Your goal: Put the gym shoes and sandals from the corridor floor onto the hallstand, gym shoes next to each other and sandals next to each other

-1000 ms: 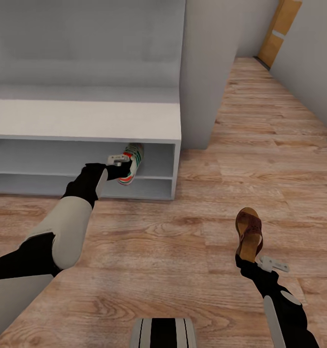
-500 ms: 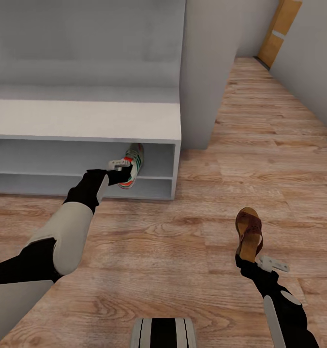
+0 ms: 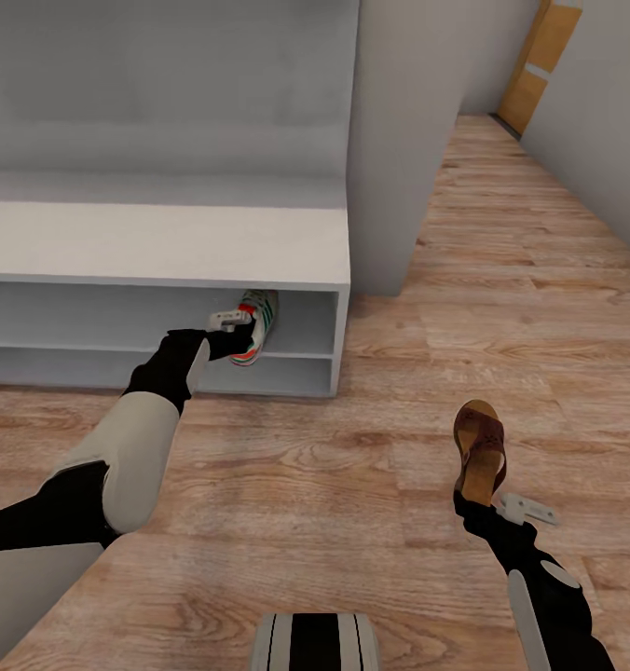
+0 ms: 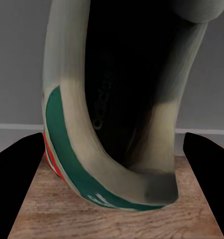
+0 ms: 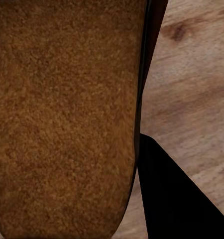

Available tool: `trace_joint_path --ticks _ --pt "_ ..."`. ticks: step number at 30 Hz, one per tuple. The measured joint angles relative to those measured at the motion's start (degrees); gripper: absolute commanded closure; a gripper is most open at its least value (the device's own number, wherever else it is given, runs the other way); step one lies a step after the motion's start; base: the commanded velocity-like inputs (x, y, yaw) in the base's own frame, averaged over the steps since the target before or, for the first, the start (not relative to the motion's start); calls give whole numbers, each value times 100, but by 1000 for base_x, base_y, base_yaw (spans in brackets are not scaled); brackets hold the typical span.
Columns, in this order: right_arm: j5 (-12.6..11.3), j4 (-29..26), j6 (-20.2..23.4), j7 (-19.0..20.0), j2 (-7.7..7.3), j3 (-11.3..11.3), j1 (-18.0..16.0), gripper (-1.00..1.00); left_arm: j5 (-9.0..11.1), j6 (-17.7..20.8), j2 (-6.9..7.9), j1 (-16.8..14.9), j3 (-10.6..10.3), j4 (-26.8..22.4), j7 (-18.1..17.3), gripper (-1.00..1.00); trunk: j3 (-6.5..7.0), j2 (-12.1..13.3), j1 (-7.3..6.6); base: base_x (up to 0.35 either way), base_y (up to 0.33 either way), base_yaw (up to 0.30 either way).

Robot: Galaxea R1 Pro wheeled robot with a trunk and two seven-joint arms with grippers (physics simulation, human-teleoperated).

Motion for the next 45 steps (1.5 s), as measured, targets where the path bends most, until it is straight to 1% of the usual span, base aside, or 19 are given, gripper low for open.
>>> trace_joint_path --ticks 5,8,11,18,22,28,34,39,45 --pt "1 0 0 0 0 0 1 100 -4 0 0 0 -1 0 0 100 0 0 -3 36 0 0" --pt "0 -1 0 0 0 0 0 100 -21 -2 0 0 -1 1 1 100 0 0 -17 204 0 0" --pt "0 -1 0 0 0 0 0 100 20 2 -1 3 4 -15 -4 100 0 0 -12 131 0 0" --pt "0 -1 0 0 0 0 0 100 8 -2 0 16 6 -13 -3 100 0 0 -21 19 0 0" --pt "0 -1 0 0 0 0 0 100 69 -1 -2 110 -1 -183 -16 100 0 0 -8 1 0 0" --pt "0 0 0 0 0 0 0 100 14 -321 -1 172 -5 -71 -9 100 0 0 -44 0 0 0" --pt "0 -1 0 0 0 0 0 100 36 -374 -1 218 -6 -112 -14 100 0 0 -46 0 0 0" --pt "0 -1 0 0 0 0 0 100 7 -487 -1 227 -6 -55 -11 100 0 0 -57 0 0 0" --pt "0 1 0 0 0 0 0 100 4 -514 -1 228 -6 -56 -6 100 0 0 -54 0 0 0"
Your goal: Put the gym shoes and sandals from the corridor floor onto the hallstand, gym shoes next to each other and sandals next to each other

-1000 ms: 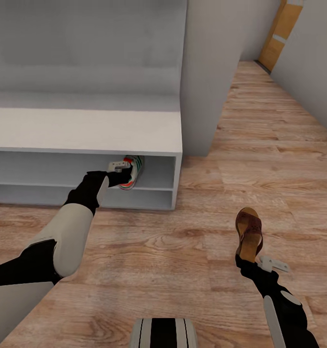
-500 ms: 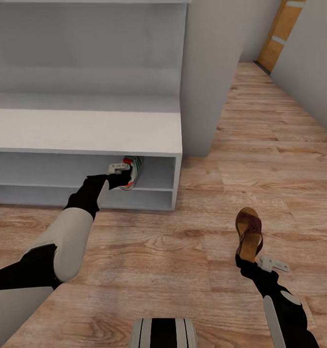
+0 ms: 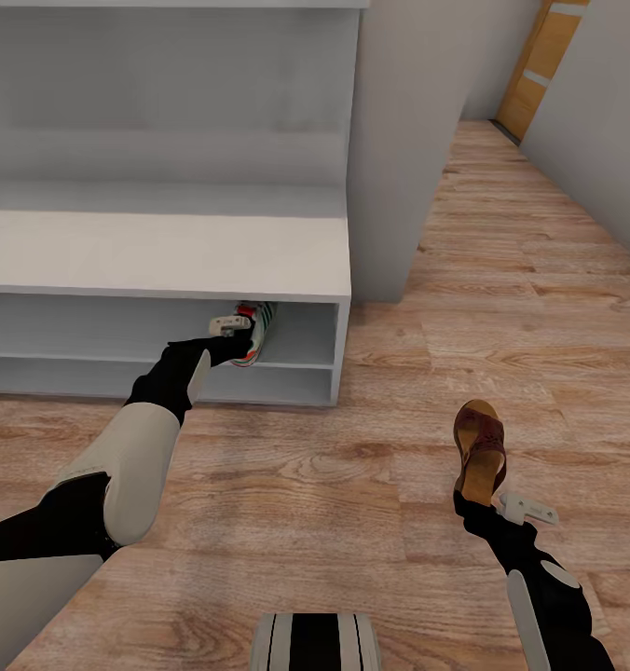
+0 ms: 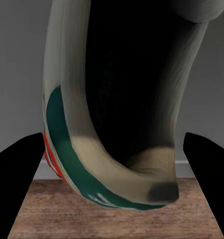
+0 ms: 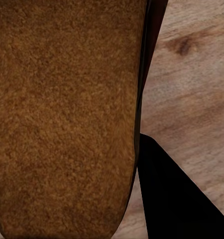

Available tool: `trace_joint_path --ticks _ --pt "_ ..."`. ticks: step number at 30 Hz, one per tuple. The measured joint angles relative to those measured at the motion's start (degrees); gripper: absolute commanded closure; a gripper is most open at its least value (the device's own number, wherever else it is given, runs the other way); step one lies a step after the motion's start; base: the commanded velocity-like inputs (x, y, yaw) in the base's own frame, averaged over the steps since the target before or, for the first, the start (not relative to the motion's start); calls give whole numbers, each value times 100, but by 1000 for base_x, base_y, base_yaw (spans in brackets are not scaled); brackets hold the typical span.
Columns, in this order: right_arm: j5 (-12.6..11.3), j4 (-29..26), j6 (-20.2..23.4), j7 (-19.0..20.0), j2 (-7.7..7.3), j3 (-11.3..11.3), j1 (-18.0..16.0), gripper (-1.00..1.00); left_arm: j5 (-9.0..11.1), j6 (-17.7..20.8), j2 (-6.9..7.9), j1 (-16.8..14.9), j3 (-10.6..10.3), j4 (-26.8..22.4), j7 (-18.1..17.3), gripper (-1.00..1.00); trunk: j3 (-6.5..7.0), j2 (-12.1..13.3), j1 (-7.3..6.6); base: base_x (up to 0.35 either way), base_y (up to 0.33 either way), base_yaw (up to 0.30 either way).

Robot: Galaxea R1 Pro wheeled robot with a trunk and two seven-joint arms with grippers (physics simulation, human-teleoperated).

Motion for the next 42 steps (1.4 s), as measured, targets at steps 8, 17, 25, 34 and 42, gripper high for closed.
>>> trace_joint_path --ticks 8,17,25,34,42 --pt "0 -2 0 0 0 0 0 100 0 -2 0 0 0 2 2 100 0 0 0 1 0 0" --pt "0 0 0 0 0 0 0 100 -32 -12 1 0 2 51 6 100 0 0 -22 87 0 0" --pt "1 -1 0 0 -2 0 0 100 -32 -12 1 -1 2 51 6 100 0 0 -21 7 0 0" --pt "0 -1 0 0 0 0 0 100 -33 -10 1 0 1 42 11 100 0 0 -20 86 0 0" --pt "0 -1 0 0 0 0 0 100 -39 -14 1 -1 2 49 9 100 0 0 -20 16 0 0"
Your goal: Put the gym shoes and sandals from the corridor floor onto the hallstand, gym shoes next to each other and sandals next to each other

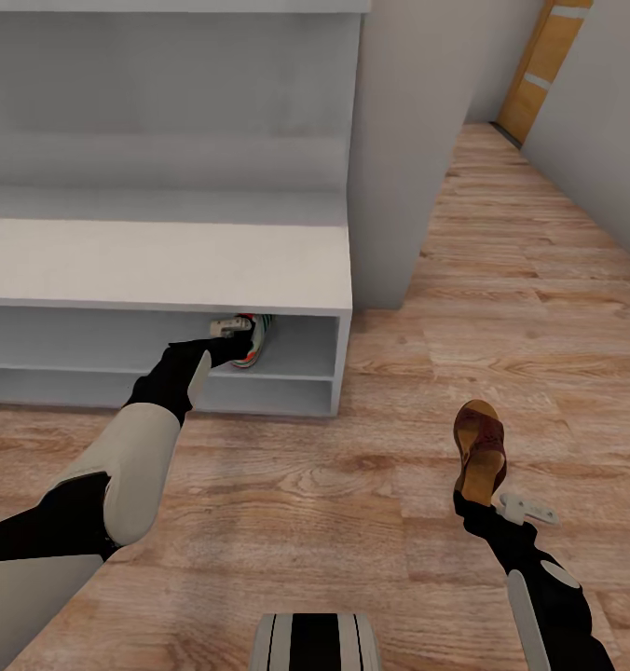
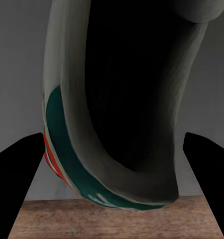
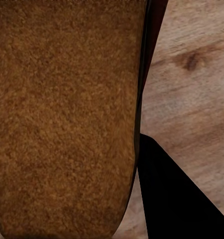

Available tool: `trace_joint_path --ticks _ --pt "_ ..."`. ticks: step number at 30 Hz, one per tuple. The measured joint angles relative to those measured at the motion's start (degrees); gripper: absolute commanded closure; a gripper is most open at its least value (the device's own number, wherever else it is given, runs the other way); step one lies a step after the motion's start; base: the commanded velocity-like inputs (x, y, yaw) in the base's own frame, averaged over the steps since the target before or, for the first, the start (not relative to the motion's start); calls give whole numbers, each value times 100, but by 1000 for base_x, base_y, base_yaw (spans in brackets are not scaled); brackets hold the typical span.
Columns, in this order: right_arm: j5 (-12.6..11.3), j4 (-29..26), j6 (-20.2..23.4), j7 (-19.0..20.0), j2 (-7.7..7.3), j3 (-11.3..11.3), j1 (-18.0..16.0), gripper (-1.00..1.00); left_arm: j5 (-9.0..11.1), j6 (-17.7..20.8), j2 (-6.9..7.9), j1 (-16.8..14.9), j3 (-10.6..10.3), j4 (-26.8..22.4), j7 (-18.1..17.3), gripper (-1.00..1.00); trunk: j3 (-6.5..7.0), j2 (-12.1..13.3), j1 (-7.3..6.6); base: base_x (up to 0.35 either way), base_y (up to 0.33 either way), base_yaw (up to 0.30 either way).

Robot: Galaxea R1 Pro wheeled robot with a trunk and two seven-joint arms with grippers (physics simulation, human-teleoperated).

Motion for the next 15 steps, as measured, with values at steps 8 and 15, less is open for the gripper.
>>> trace_joint_path --ticks 8,15 --pt "0 1 0 0 -1 0 0 100 0 1 0 0 0 2 0 100 0 0 -2 14 0 0" --pt "0 -1 0 0 0 0 0 100 3 1 0 0 0 -4 -1 100 0 0 1 12 0 0"
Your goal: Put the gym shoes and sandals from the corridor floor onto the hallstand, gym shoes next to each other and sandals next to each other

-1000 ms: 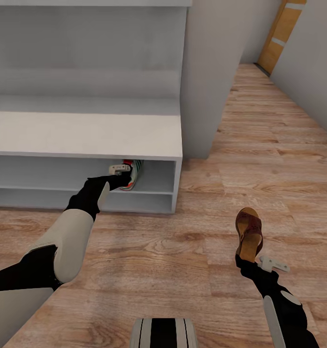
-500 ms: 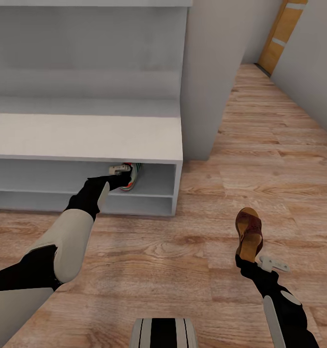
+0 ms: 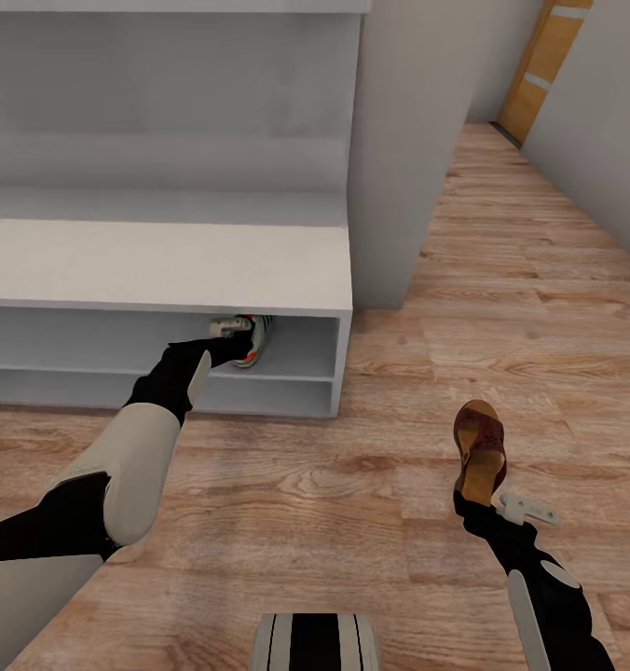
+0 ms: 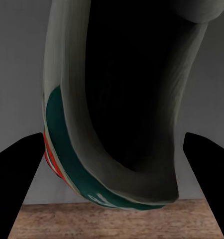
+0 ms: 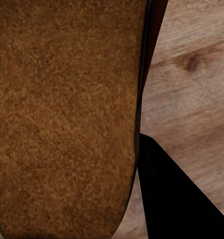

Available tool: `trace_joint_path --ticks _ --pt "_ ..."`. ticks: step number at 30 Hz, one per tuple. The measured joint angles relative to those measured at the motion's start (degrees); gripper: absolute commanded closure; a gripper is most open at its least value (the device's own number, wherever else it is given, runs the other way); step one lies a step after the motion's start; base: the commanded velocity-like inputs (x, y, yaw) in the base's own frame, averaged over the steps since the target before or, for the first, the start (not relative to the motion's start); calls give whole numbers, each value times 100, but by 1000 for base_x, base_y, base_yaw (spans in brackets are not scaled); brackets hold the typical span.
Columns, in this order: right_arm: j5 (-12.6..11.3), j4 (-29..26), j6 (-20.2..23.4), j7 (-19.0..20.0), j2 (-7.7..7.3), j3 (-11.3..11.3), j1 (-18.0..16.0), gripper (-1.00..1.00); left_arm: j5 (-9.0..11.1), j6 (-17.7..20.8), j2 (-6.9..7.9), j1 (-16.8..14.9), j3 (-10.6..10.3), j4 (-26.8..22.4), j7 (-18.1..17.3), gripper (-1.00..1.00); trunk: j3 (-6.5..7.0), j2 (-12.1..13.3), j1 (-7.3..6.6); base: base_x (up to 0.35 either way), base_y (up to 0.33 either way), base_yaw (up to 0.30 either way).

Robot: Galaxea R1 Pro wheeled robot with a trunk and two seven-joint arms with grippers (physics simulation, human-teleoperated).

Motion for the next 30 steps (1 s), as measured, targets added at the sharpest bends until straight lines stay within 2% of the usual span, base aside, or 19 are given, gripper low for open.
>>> trace_joint_path --ticks 7,8,9,10,11,26,30 --pt "0 3 0 0 0 0 0 100 -5 1 0 0 -8 -2 -1 100 0 0 0 0 0 0" --pt "0 5 0 0 0 0 0 100 -4 1 0 0 -7 -2 0 -100 0 0 0 0 0 0" --pt "1 3 0 0 0 0 0 100 -91 -6 1 4 -6 6 11 -100 -1 0 30 0 0 0" --pt "2 2 -1 -4 -2 0 0 100 -98 -7 2 5 -4 7 11 -100 -1 1 111 0 0 0" --pt "1 2 0 -4 -1 0 0 100 -98 -7 2 5 -4 7 11 -100 -1 1 128 0 0 0" --pt "2 4 0 -4 0 0 0 100 -87 -7 2 5 -2 7 11 -100 -1 1 110 -1 0 0" --pt "2 1 0 -4 0 0 0 100 -86 -7 1 5 -2 7 11 -100 -1 1 112 -187 0 0"
